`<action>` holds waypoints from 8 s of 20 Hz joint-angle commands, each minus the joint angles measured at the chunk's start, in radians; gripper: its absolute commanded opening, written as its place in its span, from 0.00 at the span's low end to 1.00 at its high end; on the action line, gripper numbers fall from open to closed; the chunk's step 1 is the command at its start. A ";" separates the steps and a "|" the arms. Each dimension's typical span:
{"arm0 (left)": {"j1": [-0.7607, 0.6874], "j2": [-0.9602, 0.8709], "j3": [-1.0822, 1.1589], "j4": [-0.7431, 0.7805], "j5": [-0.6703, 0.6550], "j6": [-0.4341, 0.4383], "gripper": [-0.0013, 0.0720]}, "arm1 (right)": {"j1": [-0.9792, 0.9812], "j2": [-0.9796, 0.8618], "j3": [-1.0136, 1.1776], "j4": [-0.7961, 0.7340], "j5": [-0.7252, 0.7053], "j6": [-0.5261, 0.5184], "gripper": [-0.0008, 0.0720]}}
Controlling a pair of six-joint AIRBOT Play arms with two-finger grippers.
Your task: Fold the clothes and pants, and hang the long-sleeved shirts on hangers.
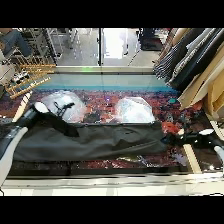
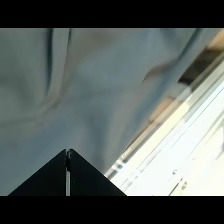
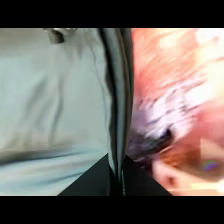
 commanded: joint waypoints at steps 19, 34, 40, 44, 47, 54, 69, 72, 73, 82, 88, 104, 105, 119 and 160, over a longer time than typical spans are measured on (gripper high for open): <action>0.109 0.269 0.053 0.223 0.075 -0.211 0.04 | 1.097 0.117 0.336 -0.195 -0.332 0.597 0.03; 0.174 0.177 -0.037 0.017 0.028 -0.095 0.04 | 0.826 -0.109 0.599 -0.195 -0.014 0.547 0.74; -0.013 -0.020 -0.037 -0.010 0.117 -0.092 0.04 | 0.508 0.011 0.157 0.013 0.090 0.282 0.97; -0.059 -0.106 -0.037 0.084 0.188 -0.163 0.04 | 0.509 -0.033 0.055 0.100 0.006 0.109 0.97; -0.060 -0.122 -0.037 0.084 0.208 -0.171 0.04 | 0.515 -0.081 0.055 0.182 -0.007 0.009 0.97; -0.060 -0.126 -0.037 0.084 0.208 -0.171 0.04 | 0.540 -0.126 0.055 0.275 -0.025 -0.092 0.97; -0.002 0.186 -0.025 0.176 0.067 -0.160 0.04 | 0.195 0.274 0.102 -0.538 0.089 0.401 0.04; -0.048 0.147 -0.123 0.154 0.162 -0.135 0.04 | 0.145 0.396 0.170 -0.561 0.160 0.407 0.04; -0.061 0.127 -0.144 0.163 0.180 -0.131 0.04 | 0.157 0.425 0.207 -0.549 0.185 0.417 0.04; -0.056 0.054 -0.127 0.177 0.207 -0.129 0.04 | 0.950 0.378 0.424 -0.509 0.022 0.898 0.04; 0.110 0.391 -0.016 0.193 0.068 -0.154 0.04 | 1.364 -0.095 0.481 -0.452 -0.381 0.938 0.04; -0.054 0.111 -0.062 0.167 0.138 -0.147 0.04 | 0.605 0.060 0.298 -0.212 0.100 0.482 0.90; -0.059 0.069 -0.062 0.186 0.157 -0.166 0.04 | 0.584 0.039 0.250 -0.173 0.077 0.412 0.97; -0.056 -0.044 -0.062 0.188 0.186 -0.171 0.04 | 0.637 -0.428 0.359 0.363 0.175 0.008 0.82; 0.069 0.661 -0.061 0.739 0.000 -0.413 0.04 | -0.473 0.473 0.329 -0.235 0.332 0.695 0.96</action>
